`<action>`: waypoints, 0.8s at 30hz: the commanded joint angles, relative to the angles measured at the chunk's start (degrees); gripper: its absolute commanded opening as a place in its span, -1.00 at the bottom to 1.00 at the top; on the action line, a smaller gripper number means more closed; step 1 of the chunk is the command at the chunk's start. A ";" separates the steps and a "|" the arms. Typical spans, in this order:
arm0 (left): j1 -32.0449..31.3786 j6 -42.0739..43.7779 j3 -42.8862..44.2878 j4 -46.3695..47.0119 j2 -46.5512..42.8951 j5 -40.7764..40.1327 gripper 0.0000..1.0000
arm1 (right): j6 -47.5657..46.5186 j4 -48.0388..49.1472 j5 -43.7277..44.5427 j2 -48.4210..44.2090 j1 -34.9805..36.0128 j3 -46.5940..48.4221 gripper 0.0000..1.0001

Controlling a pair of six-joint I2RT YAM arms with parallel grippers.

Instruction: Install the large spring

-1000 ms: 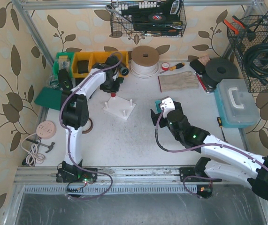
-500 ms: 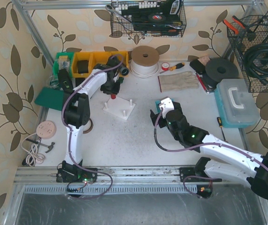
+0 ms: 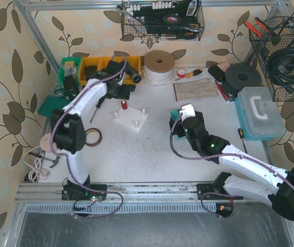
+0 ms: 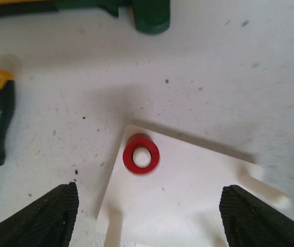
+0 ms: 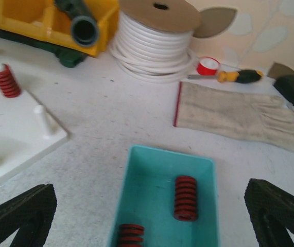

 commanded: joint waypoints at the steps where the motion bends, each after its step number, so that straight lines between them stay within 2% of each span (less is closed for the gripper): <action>1: -0.01 -2.43 -11.32 12.59 -16.69 3.69 0.58 | 6.64 -7.65 -0.52 1.43 -4.90 4.40 0.94; 6: -0.91 -5.83 -27.96 26.33 -29.39 7.34 0.62 | 7.02 -14.40 -5.66 5.45 -10.25 7.71 0.69; 11: -3.69 -7.56 -43.60 38.12 -39.09 9.42 0.64 | 6.18 -18.27 -7.33 12.24 -13.20 11.53 0.12; 14: -6.32 -6.40 -49.49 42.58 -42.54 7.90 0.64 | 5.72 -19.72 -7.74 16.09 -14.47 13.92 -0.09; 19: -11.32 -2.38 -57.63 48.73 -46.97 1.65 0.64 | 5.46 -19.91 -9.26 22.10 -16.77 16.98 -0.14; 24: -11.54 -1.88 -63.03 54.17 -50.65 -0.29 0.65 | 5.23 -21.39 -9.54 30.80 -18.33 21.49 -0.15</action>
